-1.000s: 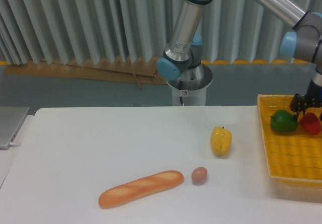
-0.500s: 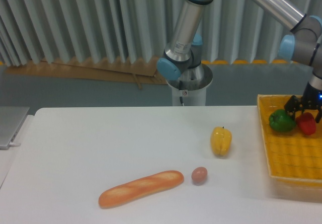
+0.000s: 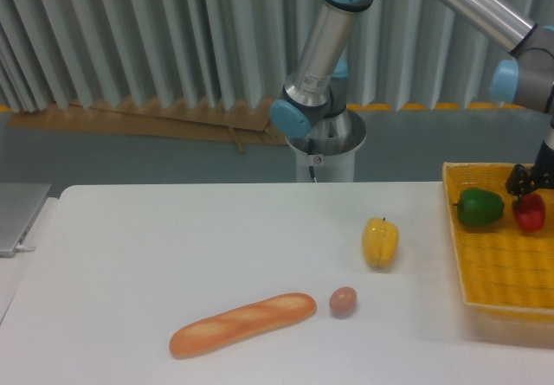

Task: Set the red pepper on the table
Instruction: 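Close the gripper on the red pepper and lift it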

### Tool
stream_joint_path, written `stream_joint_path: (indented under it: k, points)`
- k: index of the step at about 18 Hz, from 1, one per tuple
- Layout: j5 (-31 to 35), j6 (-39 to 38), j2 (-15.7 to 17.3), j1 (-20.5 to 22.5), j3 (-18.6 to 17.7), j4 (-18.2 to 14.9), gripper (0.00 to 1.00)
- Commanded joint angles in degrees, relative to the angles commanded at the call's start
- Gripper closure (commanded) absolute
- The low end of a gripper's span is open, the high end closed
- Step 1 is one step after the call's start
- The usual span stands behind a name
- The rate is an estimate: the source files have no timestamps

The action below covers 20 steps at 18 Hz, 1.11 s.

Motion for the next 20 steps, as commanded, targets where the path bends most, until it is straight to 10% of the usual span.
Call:
stream_joint_path:
  k: [11, 20]
  points:
    - [-0.2, 3.7, -0.1, 0.6, -1.4, 0.1, 0.00]
    - [-1.0, 4.9, 0.3, 0.9, -1.1, 0.0, 0.45]
